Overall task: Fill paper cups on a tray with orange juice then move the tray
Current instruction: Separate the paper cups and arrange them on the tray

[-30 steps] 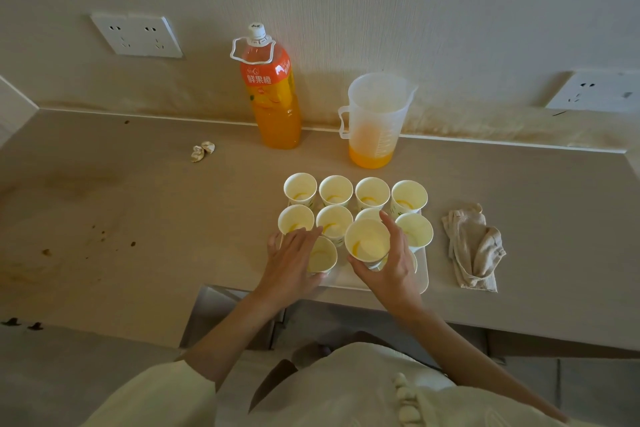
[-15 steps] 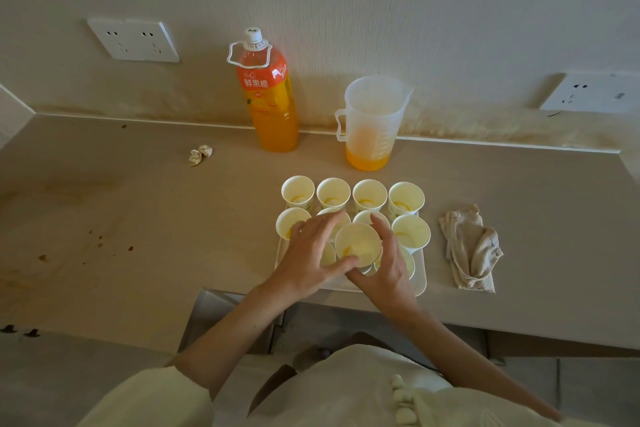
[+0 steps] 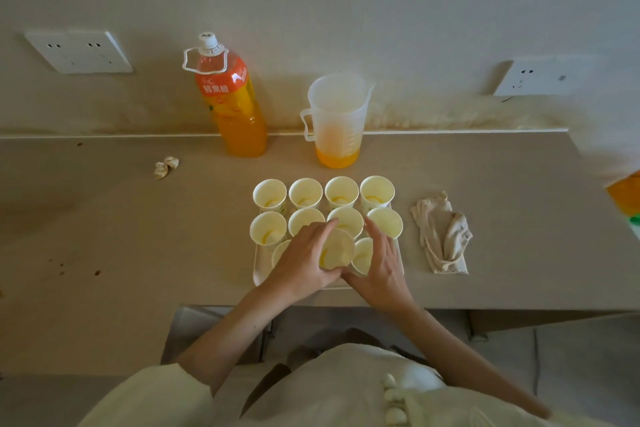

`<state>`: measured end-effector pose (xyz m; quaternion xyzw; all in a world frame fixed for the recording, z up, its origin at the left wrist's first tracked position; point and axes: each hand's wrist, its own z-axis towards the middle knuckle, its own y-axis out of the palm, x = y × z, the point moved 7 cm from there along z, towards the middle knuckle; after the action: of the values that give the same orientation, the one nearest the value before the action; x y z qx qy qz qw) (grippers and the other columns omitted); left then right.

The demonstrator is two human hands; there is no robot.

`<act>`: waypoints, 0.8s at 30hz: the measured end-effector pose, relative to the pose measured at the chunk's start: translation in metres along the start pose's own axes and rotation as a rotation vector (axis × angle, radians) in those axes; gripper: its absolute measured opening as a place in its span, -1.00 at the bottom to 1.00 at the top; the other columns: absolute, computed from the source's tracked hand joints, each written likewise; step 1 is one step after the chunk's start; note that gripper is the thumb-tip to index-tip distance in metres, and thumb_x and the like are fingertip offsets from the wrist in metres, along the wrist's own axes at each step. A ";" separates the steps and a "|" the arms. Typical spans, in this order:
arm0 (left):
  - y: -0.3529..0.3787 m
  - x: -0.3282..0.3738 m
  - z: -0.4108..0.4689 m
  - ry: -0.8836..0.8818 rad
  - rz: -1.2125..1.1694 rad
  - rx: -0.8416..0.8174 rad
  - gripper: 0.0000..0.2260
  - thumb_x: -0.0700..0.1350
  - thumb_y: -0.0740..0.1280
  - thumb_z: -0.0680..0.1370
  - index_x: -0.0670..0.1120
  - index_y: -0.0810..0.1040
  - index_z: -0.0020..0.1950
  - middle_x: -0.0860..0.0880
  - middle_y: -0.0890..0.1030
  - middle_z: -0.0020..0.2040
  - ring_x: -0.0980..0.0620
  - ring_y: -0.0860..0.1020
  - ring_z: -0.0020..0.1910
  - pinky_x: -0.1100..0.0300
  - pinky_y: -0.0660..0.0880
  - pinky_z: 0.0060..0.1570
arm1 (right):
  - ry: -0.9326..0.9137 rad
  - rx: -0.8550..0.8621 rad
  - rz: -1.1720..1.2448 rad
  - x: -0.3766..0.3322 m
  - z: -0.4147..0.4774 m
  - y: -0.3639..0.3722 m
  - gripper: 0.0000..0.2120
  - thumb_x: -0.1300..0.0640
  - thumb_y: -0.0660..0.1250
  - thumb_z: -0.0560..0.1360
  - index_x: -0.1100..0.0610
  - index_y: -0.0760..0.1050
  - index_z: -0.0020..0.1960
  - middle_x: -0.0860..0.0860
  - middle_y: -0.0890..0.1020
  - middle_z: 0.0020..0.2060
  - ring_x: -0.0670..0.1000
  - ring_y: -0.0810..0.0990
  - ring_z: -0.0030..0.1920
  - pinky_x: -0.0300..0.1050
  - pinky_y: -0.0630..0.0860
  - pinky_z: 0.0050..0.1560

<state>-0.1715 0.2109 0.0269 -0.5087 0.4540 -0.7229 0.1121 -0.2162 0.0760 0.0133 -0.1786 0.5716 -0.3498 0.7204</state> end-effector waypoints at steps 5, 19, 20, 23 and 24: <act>0.010 -0.007 -0.002 0.016 0.019 -0.008 -0.24 0.11 0.48 0.40 -0.07 0.24 0.50 -0.03 0.43 0.32 0.03 0.37 0.30 0.19 0.33 0.28 | 0.085 -0.036 -0.134 0.019 -0.008 0.000 -0.11 -0.33 0.35 0.31 0.07 0.12 0.45 0.16 0.48 0.32 0.23 0.49 0.24 0.22 0.45 0.22; 0.030 -0.024 -0.002 0.000 0.165 -0.040 -0.26 0.14 0.43 0.42 0.00 0.19 0.50 0.04 0.38 0.39 0.05 0.30 0.40 0.04 0.01 0.42 | 0.179 -0.078 -0.165 0.037 -0.009 0.002 -0.09 -0.16 0.52 0.29 -0.08 0.04 0.44 0.20 0.42 0.36 0.26 0.46 0.30 0.24 0.44 0.25; 0.031 -0.024 -0.002 0.001 0.170 -0.041 -0.26 0.15 0.43 0.42 0.00 0.19 0.50 0.04 0.38 0.39 0.05 0.30 0.41 0.03 0.00 0.42 | 0.179 -0.078 -0.161 0.037 -0.010 0.002 -0.08 -0.14 0.53 0.29 -0.09 0.03 0.44 0.20 0.42 0.36 0.25 0.45 0.30 0.24 0.43 0.26; 0.032 -0.025 -0.002 0.010 0.184 -0.042 -0.26 0.15 0.43 0.42 -0.01 0.19 0.50 0.03 0.39 0.38 0.05 0.30 0.40 0.03 -0.02 0.42 | 0.171 -0.078 -0.162 0.037 -0.011 0.001 -0.10 -0.12 0.52 0.31 -0.10 0.02 0.44 0.20 0.41 0.36 0.25 0.45 0.29 0.25 0.43 0.25; 0.032 -0.025 -0.002 0.018 0.189 -0.038 -0.26 0.15 0.43 0.42 -0.01 0.20 0.50 0.03 0.39 0.38 0.04 0.31 0.40 0.03 -0.01 0.42 | 0.169 -0.079 -0.169 0.037 -0.011 0.000 -0.09 -0.10 0.53 0.31 -0.10 0.02 0.44 0.20 0.41 0.36 0.25 0.46 0.29 0.25 0.43 0.25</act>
<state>-0.1717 0.2097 -0.0142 -0.4592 0.5146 -0.7048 0.1659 -0.2232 0.0519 -0.0158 -0.2240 0.6266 -0.4003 0.6301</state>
